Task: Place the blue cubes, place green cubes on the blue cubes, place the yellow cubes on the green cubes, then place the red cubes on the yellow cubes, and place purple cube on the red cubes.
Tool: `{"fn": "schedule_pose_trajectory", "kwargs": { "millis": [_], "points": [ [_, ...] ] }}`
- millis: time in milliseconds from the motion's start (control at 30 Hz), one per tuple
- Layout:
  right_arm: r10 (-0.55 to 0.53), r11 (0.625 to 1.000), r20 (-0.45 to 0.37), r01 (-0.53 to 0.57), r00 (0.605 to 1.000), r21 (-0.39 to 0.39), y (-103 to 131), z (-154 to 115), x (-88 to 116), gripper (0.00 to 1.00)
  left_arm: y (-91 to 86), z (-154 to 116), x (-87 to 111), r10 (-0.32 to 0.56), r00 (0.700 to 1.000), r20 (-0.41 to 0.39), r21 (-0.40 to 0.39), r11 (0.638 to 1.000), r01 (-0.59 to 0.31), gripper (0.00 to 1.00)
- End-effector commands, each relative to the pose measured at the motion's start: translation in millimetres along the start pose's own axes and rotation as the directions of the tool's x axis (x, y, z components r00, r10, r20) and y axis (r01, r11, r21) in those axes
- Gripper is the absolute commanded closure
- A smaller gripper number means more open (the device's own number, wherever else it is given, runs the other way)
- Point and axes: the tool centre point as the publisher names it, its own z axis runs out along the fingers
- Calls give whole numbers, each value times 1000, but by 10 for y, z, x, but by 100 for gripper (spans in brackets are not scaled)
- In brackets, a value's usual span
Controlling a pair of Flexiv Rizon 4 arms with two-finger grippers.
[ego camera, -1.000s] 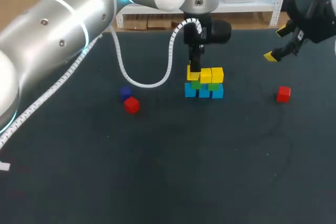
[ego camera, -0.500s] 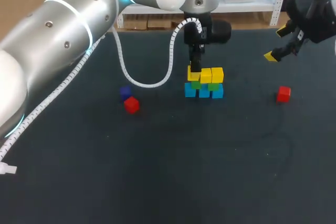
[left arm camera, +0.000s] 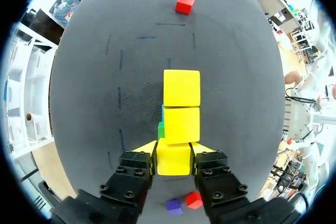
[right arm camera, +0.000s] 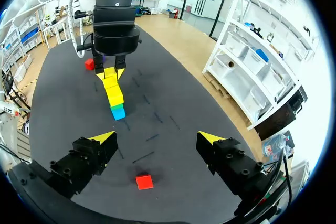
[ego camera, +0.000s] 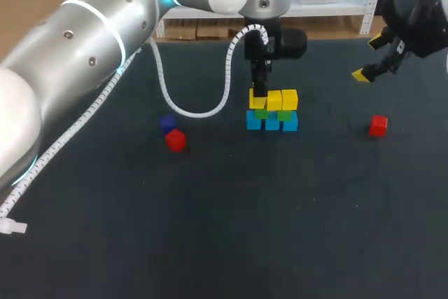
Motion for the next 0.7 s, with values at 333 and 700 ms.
{"fn": "schedule_pose_trajectory", "kwargs": {
  "millis": [333,700],
  "points": [
    [-1,1000,3,1,1000,-4,-8,-2,5,0,72,-2,-40,2,1000,-4,28,1000,-2,18],
    [-1,1000,3,1,1000,-4,-8,-2,5,0,45,-43,-23,-2,1000,4,18,1000,2,0]
  ]
}}
